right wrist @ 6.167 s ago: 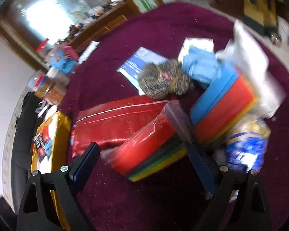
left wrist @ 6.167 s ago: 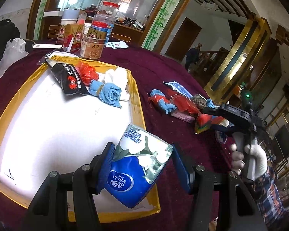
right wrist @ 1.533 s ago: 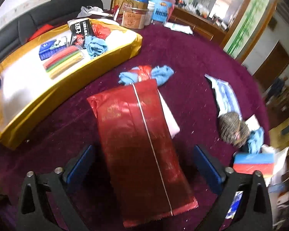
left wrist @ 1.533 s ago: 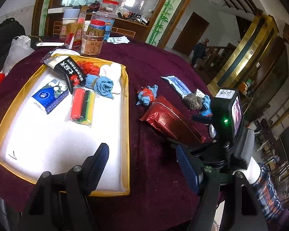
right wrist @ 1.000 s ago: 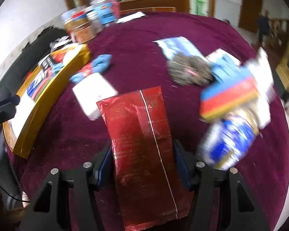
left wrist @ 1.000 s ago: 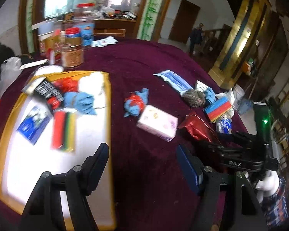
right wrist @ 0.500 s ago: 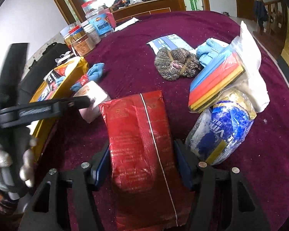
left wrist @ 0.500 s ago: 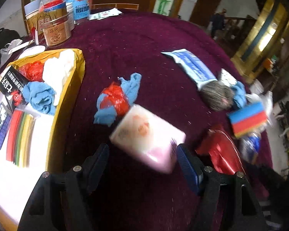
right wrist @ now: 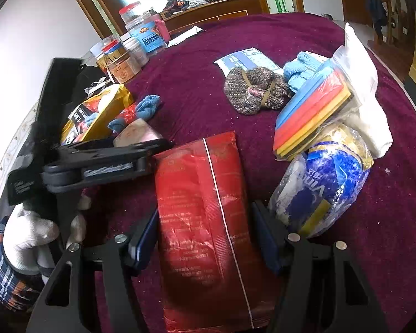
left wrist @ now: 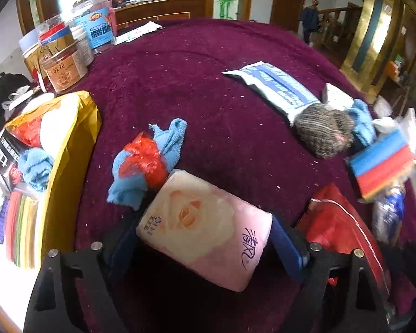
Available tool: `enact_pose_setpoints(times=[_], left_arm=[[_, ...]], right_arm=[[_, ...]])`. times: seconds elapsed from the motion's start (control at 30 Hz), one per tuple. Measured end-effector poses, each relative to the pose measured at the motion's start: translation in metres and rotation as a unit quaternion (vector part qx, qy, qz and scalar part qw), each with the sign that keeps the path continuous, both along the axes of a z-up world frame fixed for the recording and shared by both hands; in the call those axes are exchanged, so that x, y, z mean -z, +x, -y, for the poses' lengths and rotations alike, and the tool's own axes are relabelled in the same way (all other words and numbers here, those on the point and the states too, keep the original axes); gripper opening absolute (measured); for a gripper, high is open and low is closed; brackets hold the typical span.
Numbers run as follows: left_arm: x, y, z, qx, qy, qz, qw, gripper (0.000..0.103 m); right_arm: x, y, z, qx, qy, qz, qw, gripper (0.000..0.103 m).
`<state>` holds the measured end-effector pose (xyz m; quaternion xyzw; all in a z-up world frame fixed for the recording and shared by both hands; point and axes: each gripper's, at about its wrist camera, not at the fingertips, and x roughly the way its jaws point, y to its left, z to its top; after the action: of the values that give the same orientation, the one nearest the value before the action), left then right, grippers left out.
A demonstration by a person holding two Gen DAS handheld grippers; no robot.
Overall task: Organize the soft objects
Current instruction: 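Carry the red pouch with the right tool while the left tool grasps the pink tissue pack, then lower the pink tissue pack and red pouch onto the white tray and open both tools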
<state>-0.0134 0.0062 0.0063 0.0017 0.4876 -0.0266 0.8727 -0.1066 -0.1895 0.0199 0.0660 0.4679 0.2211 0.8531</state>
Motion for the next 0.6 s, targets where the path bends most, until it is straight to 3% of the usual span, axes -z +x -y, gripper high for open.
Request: enact_pose_setpoints(times=[0.17,0.33,0.43,0.6], left_arm=[[-0.012,-0.020,-0.012,0.021,-0.052,0.017,0.9983,0.089],[-0.040,-0.049,-0.034,0.033,-0.117,0.047,0.9914,0.089],[-0.060,-0.072,-0.067,0.023,-0.161,0.065,0.9846,0.089],[-0.077,-0.104,-0.139,-0.026,-0.184,0.076,0.9797,0.089]], right_arm=[[-0.001,-0.002,0.000,0.005,-0.006,0.005,1.000,0.062],[-0.003,-0.005,-0.004,0.011,-0.019,0.013,1.000,0.059],[-0.004,-0.006,-0.002,0.019,-0.018,0.010,1.000,0.058],[-0.014,-0.009,-0.004,0.023,0.002,0.002,1.000,0.056]])
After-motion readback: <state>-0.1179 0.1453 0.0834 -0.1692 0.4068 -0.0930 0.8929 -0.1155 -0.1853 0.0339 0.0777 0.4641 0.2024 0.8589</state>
